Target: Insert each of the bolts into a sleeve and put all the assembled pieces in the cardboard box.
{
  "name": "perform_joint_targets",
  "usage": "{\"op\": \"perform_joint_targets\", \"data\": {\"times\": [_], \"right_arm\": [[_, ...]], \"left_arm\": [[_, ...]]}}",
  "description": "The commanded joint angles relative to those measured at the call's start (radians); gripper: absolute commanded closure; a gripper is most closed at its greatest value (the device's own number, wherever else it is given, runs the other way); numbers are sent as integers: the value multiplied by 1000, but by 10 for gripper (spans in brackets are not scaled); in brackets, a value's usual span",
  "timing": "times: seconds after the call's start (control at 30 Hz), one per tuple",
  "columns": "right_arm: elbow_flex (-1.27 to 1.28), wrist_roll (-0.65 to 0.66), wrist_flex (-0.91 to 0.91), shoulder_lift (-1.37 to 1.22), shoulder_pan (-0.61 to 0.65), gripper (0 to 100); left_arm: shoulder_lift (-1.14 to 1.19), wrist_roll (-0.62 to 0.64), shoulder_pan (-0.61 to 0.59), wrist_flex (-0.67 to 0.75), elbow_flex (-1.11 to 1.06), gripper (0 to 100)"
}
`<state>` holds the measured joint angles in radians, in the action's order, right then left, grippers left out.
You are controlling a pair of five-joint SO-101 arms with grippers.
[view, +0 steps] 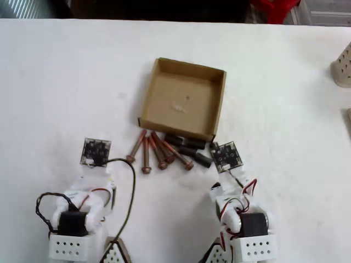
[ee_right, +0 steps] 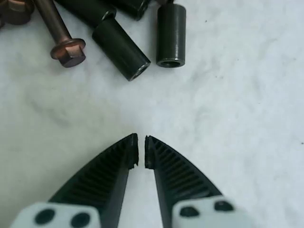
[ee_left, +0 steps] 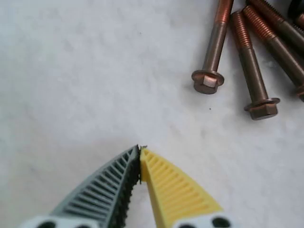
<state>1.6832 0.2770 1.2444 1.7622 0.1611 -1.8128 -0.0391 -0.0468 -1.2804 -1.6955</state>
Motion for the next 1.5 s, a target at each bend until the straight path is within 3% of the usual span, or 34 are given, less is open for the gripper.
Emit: {"op": "perform_joint_targets", "data": {"times": [0.0, 0.4, 0.53, 0.73, 0.83, 1.13, 1.2, 1.33, 1.47], "right_arm": [[6, 5, 5, 5, 10, 981], [2, 5, 1, 5, 12, 981], [5, 5, -85, 5, 2, 981], [5, 3, -214, 5, -28, 981], [6, 3, -282, 5, -84, 981], [8, 6, -239, 5, -104, 981], [6, 43, -251, 5, -99, 981], [5, 276, -381, 5, -71, 981], [0, 180, -498, -4, -68, 981]], "left_arm": [[-8, -2, 7, -6, 2, 979], [-8, -6, 5, -2, 6, 979], [-8, -6, -1, 0, 37, 979], [-8, -5, -186, 2, 130, 979], [-8, -2, -262, 75, 132, 979], [-8, -5, -285, 189, 14, 979], [-8, -5, -285, 187, 12, 979], [-8, -6, -285, 149, 28, 979], [-8, -6, -286, 137, 32, 979]]}}
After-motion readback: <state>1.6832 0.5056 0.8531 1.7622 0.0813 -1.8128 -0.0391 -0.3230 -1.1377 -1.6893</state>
